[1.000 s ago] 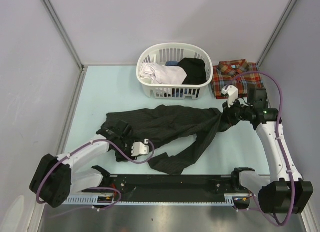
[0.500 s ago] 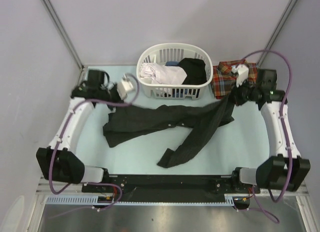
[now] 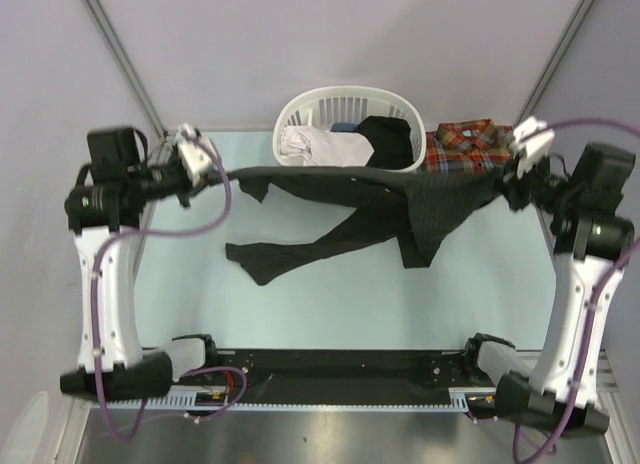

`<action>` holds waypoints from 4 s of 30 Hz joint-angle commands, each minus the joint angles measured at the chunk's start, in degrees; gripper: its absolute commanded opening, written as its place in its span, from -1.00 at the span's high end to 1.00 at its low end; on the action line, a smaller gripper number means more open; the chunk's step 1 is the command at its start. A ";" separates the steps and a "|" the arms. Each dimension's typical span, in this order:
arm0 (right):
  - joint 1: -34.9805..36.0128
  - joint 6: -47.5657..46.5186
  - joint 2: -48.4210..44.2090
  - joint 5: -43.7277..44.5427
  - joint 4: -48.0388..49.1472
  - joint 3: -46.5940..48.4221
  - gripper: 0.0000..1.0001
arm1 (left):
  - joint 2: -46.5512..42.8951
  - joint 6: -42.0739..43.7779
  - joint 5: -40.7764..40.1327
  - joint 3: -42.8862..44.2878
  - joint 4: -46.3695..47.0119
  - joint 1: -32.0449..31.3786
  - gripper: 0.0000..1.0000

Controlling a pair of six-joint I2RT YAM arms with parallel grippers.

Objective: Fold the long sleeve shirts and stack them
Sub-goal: Flatten the shirt out, then fold the shirt

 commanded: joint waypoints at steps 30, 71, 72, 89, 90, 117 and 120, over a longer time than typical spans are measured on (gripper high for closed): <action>27.40 -17.89 15.91 13.91 -18.28 -26.67 0.05 | -2.13 8.60 -22.23 -48.80 4.35 -15.67 -0.42; 26.26 -12.38 29.70 20.50 -8.98 -21.32 0.05 | -0.91 24.52 -23.75 -43.14 -11.38 -31.51 0.05; 26.44 -10.10 31.11 21.02 -4.87 -21.85 0.05 | 1.20 22.33 -20.16 -40.92 -9.80 -28.10 0.00; 34.52 -19.12 29.72 27.88 -1.92 -38.45 0.13 | 12.66 16.85 -28.55 -54.15 6.22 -26.29 0.52; 35.49 -19.65 29.37 27.71 -2.54 -38.90 0.13 | 11.77 17.64 -28.38 -54.95 4.47 -27.00 0.56; 12.73 11.00 39.28 4.07 5.09 -8.85 -0.02 | 20.73 -9.41 -22.67 -32.91 23.79 -35.18 -0.27; 14.14 13.38 43.15 3.54 8.17 -8.41 -0.03 | 20.21 -12.40 -23.72 -31.93 26.07 -35.01 -0.29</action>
